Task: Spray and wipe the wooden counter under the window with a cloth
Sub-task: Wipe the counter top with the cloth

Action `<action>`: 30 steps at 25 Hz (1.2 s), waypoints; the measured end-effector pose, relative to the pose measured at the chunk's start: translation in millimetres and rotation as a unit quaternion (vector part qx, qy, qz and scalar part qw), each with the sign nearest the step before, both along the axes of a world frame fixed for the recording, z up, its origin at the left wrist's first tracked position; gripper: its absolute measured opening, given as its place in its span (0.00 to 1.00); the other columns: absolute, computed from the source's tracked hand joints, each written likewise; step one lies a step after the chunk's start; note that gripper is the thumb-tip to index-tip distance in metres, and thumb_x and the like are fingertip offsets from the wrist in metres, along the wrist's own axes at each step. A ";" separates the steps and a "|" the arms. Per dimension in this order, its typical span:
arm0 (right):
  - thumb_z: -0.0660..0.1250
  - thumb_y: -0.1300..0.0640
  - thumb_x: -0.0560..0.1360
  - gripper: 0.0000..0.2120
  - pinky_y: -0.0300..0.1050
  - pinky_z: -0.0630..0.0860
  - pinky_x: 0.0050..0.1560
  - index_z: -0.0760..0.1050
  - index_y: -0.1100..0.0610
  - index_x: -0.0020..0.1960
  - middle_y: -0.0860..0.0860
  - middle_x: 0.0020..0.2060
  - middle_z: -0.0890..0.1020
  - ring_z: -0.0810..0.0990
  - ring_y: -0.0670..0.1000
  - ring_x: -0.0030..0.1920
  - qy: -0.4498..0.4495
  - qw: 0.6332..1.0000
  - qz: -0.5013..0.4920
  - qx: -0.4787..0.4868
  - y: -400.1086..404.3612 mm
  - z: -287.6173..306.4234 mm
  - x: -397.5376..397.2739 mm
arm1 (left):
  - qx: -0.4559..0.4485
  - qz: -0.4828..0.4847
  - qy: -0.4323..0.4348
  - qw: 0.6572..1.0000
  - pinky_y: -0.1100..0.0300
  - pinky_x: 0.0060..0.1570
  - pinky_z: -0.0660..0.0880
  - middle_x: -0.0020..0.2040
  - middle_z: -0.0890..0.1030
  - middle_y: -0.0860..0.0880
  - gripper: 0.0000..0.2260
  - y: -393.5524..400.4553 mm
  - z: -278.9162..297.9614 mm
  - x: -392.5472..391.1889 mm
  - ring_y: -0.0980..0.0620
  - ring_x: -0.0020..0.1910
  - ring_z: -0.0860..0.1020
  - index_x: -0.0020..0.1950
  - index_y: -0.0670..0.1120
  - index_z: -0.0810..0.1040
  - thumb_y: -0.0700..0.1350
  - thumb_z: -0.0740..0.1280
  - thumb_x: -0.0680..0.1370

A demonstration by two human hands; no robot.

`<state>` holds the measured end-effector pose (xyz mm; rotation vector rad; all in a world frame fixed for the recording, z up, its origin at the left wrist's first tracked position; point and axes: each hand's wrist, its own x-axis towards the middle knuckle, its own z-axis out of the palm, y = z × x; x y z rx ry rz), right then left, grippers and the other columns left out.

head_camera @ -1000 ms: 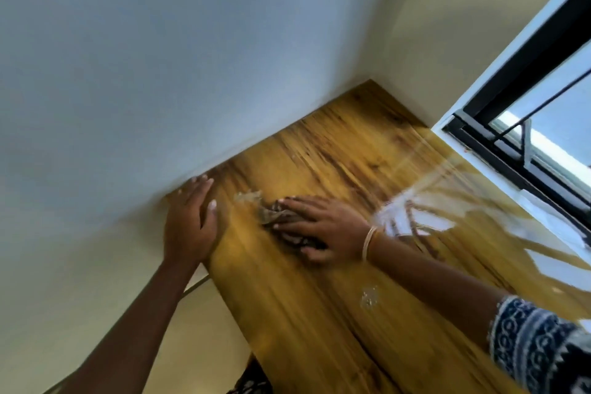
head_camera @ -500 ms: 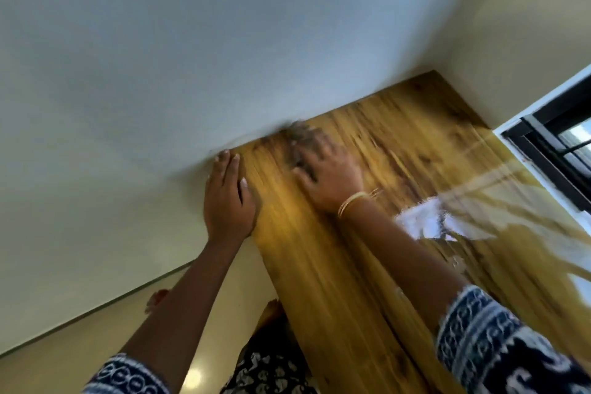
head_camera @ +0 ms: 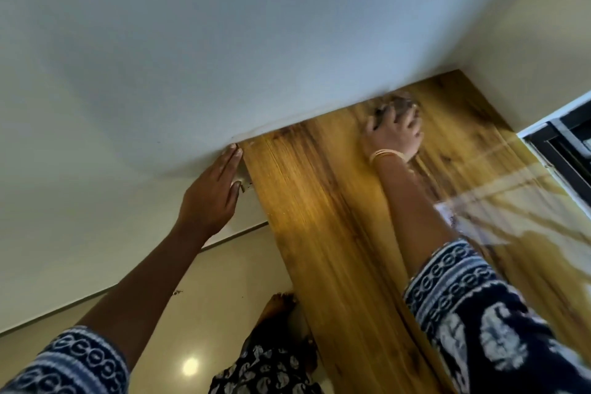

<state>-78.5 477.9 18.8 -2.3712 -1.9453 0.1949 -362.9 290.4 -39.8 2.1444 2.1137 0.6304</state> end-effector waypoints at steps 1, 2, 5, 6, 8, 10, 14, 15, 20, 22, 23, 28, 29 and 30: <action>0.49 0.40 0.80 0.29 0.61 0.54 0.74 0.56 0.52 0.77 0.60 0.78 0.53 0.54 0.64 0.76 -0.007 0.998 0.058 0.004 -13.5 -4.6 -29.5 | -0.002 0.001 -0.002 1.000 0.56 0.60 0.73 0.77 0.60 0.48 0.25 -1.0 0.1 -1.4 0.50 0.73 0.66 0.78 0.46 0.59 0.48 0.53 0.80; 0.48 0.40 0.80 0.30 0.61 0.55 0.74 0.56 0.53 0.78 0.61 0.77 0.54 0.55 0.64 0.76 -0.012 0.993 0.117 0.011 -33.7 -8.0 -58.7 | -0.009 0.000 -0.009 1.000 0.55 0.58 0.74 0.77 0.62 0.48 0.24 -1.5 0.9 -1.8 0.49 0.71 0.69 0.77 0.46 0.59 0.48 0.52 0.81; 0.51 0.41 0.79 0.29 0.62 0.61 0.72 0.62 0.54 0.75 0.62 0.75 0.62 0.61 0.65 0.73 -0.009 0.965 0.263 0.018 -101.5 -17.6 -111.9 | -0.055 0.018 -0.067 0.996 0.50 0.53 0.77 0.71 0.72 0.46 0.23 1.3 2.2 -1.9 0.43 0.61 0.77 0.77 0.50 0.59 0.49 0.51 0.81; 0.52 0.41 0.79 0.28 0.61 0.62 0.72 0.64 0.53 0.74 0.61 0.74 0.63 0.62 0.64 0.73 -0.005 0.947 0.320 0.012 -114.9 -16.6 -116.1 | -0.074 0.024 -0.105 0.991 0.50 0.54 0.77 0.68 0.75 0.44 0.22 2.8 0.5 -3.5 0.43 0.60 0.77 0.76 0.50 0.61 0.49 0.52 0.81; 0.52 0.39 0.78 0.27 0.60 0.60 0.73 0.63 0.47 0.75 0.56 0.76 0.62 0.61 0.61 0.75 -0.020 0.880 0.475 0.008 -105.1 -10.9 -100.2 | -0.097 0.061 -0.246 0.962 0.56 0.56 0.75 0.63 0.79 0.43 0.19 6.2 1.1 -1.4 0.45 0.59 0.79 0.74 0.47 0.67 0.46 0.55 0.83; 0.53 0.36 0.76 0.28 0.59 0.59 0.73 0.59 0.40 0.75 0.52 0.77 0.60 0.61 0.57 0.75 -0.035 0.843 0.537 0.014 -70.6 -6.3 -67.4 | -0.138 0.155 -0.475 0.855 0.60 0.52 0.76 0.60 0.81 0.42 0.16 14.3 12.3 7.0 0.45 0.56 0.80 0.71 0.43 0.71 0.42 0.57 0.83; 0.56 0.39 0.76 0.25 0.59 0.65 0.68 0.66 0.44 0.71 0.55 0.75 0.63 0.65 0.62 0.71 0.017 0.987 0.154 0.039 -15.0 -13.0 10.4 | -0.140 0.248 -0.705 0.649 0.55 0.41 0.81 0.56 0.81 0.37 0.13 35.5 38.3 13.4 0.40 0.51 0.82 0.64 0.35 0.74 0.37 0.61 0.81; 0.56 0.40 0.76 0.26 0.60 0.62 0.70 0.64 0.46 0.73 0.57 0.76 0.60 0.61 0.63 0.73 0.030 0.998 0.046 0.027 -11.0 -13.5 8.9 | -0.137 0.262 -0.714 0.635 0.54 0.41 0.82 0.56 0.81 0.36 0.12 38.7 41.0 13.7 0.40 0.51 0.82 0.62 0.34 0.74 0.37 0.62 0.80; 0.49 0.38 0.80 0.29 0.62 0.59 0.72 0.58 0.51 0.77 0.61 0.77 0.56 0.58 0.64 0.75 -0.003 0.988 0.154 0.023 -72.8 -16.9 -101.7 | -0.136 0.303 -0.753 0.567 0.51 0.47 0.81 0.49 0.82 0.39 0.06 42.7 42.0 21.9 0.43 0.47 0.83 0.55 0.35 0.77 0.35 0.64 0.79; 0.52 0.39 0.79 0.27 0.62 0.62 0.71 0.64 0.49 0.74 0.60 0.75 0.61 0.62 0.64 0.73 0.010 0.960 0.280 0.024 -114.7 -19.3 -119.0 | -0.122 0.307 -0.754 0.568 0.52 0.46 0.81 0.45 0.83 0.40 0.06 44.9 40.8 25.1 0.44 0.43 0.83 0.52 0.36 0.78 0.36 0.63 0.79; 0.53 0.39 0.79 0.26 0.62 0.63 0.71 0.66 0.48 0.73 0.59 0.75 0.63 0.63 0.63 0.73 0.020 0.935 0.352 0.024 -127.9 -18.8 -116.4 | -0.118 0.313 -0.747 0.575 0.53 0.43 0.81 0.44 0.83 0.41 0.06 45.4 40.9 27.2 0.45 0.41 0.83 0.52 0.36 0.78 0.37 0.64 0.79; 0.53 0.34 0.76 0.26 0.61 0.62 0.71 0.60 0.37 0.73 0.50 0.77 0.60 0.62 0.57 0.74 -0.031 0.848 0.528 0.027 -78.9 -7.4 -21.5 | -0.111 0.318 -0.746 0.575 0.57 0.38 0.80 0.44 0.82 0.42 0.03 42.8 42.0 36.3 0.46 0.42 0.82 0.49 0.38 0.78 0.37 0.67 0.78; 0.52 0.34 0.76 0.25 0.61 0.66 0.68 0.61 0.36 0.72 0.50 0.76 0.61 0.65 0.59 0.71 -0.019 0.900 0.434 0.045 -59.1 -8.0 11.4 | -0.109 0.314 -0.743 0.581 0.58 0.39 0.81 0.45 0.82 0.42 0.04 40.2 42.5 37.0 0.47 0.42 0.82 0.51 0.37 0.78 0.36 0.66 0.78; 0.52 0.34 0.75 0.25 0.60 0.69 0.65 0.62 0.37 0.71 0.51 0.75 0.63 0.67 0.61 0.69 -0.011 0.946 0.319 0.059 -39.6 -9.1 45.7 | -0.105 0.309 -0.738 0.591 0.59 0.39 0.81 0.45 0.81 0.42 0.06 37.7 42.3 37.8 0.48 0.42 0.82 0.54 0.37 0.77 0.36 0.66 0.78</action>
